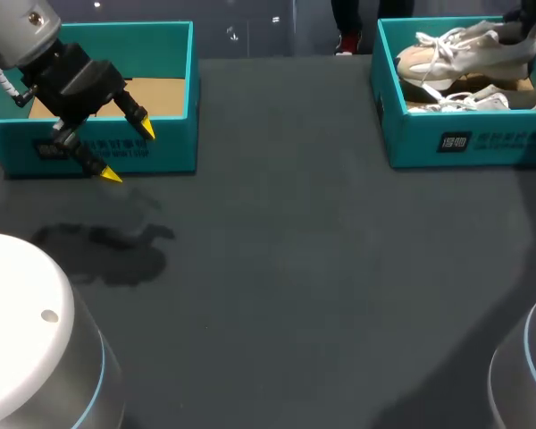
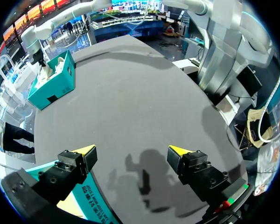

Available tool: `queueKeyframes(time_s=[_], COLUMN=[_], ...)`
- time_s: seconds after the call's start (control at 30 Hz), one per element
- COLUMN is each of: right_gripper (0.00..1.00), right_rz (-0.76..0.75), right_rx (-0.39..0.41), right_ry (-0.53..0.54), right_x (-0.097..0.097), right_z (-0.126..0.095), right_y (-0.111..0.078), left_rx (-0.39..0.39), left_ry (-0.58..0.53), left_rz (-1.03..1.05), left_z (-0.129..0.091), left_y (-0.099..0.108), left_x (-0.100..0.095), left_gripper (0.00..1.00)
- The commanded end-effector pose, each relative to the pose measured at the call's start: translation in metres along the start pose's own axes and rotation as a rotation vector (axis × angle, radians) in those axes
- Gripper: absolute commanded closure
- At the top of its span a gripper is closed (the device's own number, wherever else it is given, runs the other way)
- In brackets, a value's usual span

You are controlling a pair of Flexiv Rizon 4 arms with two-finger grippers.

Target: Take the shoe out of the shoebox, open the shoe tongue, remove and reinsert the insole, then place the shoe into the shoebox

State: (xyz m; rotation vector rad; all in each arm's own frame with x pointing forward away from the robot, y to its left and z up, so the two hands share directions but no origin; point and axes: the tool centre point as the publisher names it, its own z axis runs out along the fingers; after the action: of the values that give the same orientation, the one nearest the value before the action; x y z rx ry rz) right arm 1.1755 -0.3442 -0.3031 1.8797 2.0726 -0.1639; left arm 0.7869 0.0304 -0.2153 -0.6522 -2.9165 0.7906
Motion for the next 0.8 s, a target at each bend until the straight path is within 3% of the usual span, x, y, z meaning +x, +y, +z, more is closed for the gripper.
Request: queueKeyframes(time_s=[0.03,0.8], right_gripper=[1.0,1.0], right_rz=[-0.004,-0.029], right_rx=[0.02,0.044], right_ry=[0.013,0.049], right_x=[0.002,0.021], right_z=[0.012,0.035], right_y=[0.011,-0.002], left_rx=[-0.003,-0.003], left_ry=[0.0,0.0], left_rz=[0.001,0.001], left_z=[0.0,0.0], left_y=[0.0,0.0], left_x=[0.001,0.001], left_gripper=[0.0,0.0])
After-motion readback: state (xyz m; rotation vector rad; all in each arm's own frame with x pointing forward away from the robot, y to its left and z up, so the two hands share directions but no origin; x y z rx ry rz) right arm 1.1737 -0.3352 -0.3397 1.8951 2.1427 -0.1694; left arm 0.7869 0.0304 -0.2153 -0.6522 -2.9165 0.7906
